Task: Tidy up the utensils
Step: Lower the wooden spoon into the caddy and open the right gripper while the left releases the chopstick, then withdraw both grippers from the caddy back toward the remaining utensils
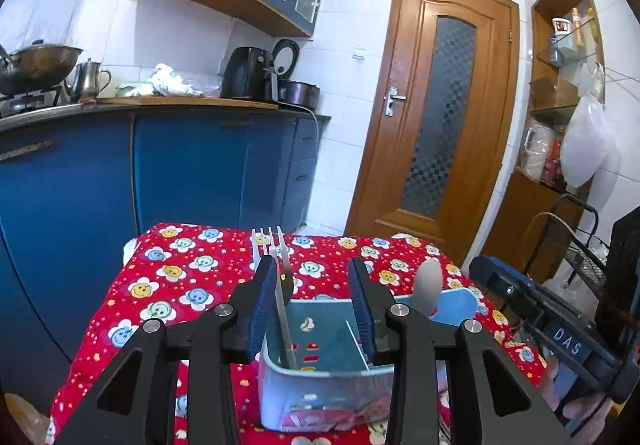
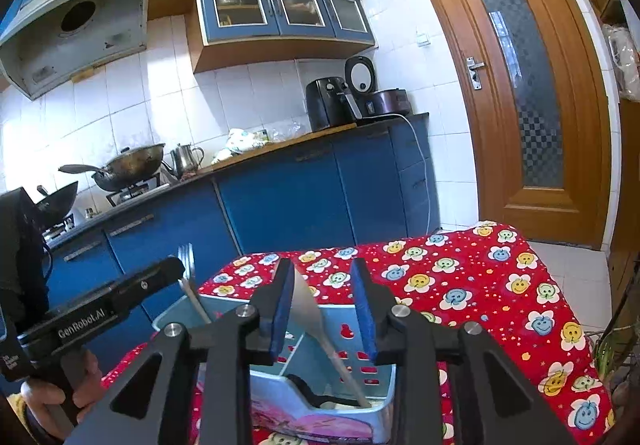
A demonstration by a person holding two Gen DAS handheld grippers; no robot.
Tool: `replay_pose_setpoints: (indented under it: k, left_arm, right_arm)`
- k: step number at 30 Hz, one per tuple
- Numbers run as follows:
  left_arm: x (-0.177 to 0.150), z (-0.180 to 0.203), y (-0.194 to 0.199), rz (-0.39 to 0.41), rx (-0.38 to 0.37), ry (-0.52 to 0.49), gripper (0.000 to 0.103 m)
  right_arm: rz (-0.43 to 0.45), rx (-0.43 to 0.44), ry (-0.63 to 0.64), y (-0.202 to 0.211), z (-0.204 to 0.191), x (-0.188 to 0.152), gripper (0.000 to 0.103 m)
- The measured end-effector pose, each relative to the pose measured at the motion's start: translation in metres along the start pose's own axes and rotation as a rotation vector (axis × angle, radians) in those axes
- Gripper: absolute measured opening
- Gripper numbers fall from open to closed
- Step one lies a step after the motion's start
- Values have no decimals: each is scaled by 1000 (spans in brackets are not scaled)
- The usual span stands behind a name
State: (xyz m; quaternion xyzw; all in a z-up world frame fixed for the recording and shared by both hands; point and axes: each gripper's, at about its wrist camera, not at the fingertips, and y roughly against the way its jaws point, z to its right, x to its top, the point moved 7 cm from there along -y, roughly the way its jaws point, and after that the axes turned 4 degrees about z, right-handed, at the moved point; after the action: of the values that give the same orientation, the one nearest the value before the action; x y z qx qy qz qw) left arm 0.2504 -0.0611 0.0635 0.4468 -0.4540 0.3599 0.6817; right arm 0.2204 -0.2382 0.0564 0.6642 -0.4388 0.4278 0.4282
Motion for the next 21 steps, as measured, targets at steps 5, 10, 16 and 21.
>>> replay_pose_setpoints:
  k: [5,10,16,21]
  left_arm:
    - [0,-1,14,-27,2,6,39]
    - [-3,-6,28,-55,2,23,39]
    - [-11,-9,44,-100,0,35,39]
    - [-19,-8,59,-128,-4,30,39]
  right_arm:
    - [12,8,-22,17,-4,7,35]
    - [6,9,-39,37,-7,9,35]
    - [-12,8,-53,61,-12,7,35]
    - [-39,7,-67,78,-16,-1,35]
